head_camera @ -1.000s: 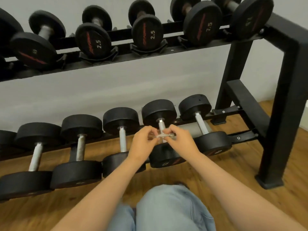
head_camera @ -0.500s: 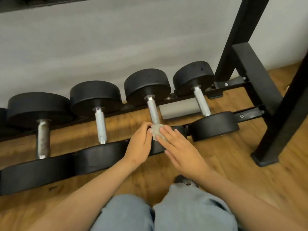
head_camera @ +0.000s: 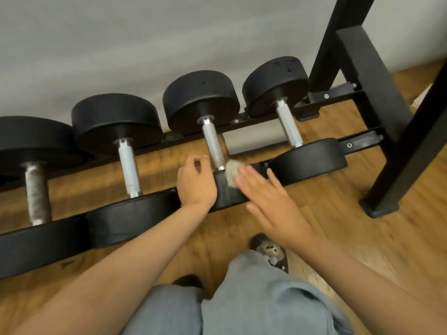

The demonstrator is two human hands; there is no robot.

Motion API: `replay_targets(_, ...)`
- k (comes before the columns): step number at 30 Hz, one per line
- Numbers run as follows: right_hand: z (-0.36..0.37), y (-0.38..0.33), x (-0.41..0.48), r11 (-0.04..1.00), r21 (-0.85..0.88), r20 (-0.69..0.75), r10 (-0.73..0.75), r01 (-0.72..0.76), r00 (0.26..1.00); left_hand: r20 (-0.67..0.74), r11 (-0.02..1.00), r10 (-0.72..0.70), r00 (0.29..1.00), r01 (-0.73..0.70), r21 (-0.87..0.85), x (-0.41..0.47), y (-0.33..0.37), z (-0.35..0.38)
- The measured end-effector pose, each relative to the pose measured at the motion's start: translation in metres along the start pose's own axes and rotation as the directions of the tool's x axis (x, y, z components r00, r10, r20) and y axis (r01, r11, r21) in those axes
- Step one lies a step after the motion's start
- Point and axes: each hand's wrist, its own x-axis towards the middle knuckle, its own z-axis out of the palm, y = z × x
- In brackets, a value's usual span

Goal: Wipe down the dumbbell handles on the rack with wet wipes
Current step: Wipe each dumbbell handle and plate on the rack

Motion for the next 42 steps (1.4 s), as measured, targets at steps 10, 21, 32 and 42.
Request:
replay_targets(10, 0.017, -0.004, 0.004, 0.920, 0.305, -0.055, 0.273, -0.244, 0.960, 0.011, 0.995, -0.065, 0.998, 0.065, -0.073, 0.000, 0.003, 0.000)
replay_targets(21, 0.019, 0.013, -0.002, 0.868, 0.377, 0.057, 0.327, -0.323, 0.943, 0.010, 0.993, -0.070, 0.997, 0.071, -0.091, -0.007, 0.013, -0.003)
replay_targets(32, 0.037, 0.013, -0.007, 0.693, 0.555, 0.109, 0.488, -0.460, 0.866, 0.001, 0.995, -0.062, 0.998, 0.062, -0.081, -0.009, 0.015, -0.003)
replay_targets(42, 0.043, 0.023, 0.000, 0.558, 0.645, 0.190, 0.544, -0.521, 0.817, -0.012, 0.994, -0.067, 0.998, 0.066, -0.086, -0.008, 0.016, -0.003)
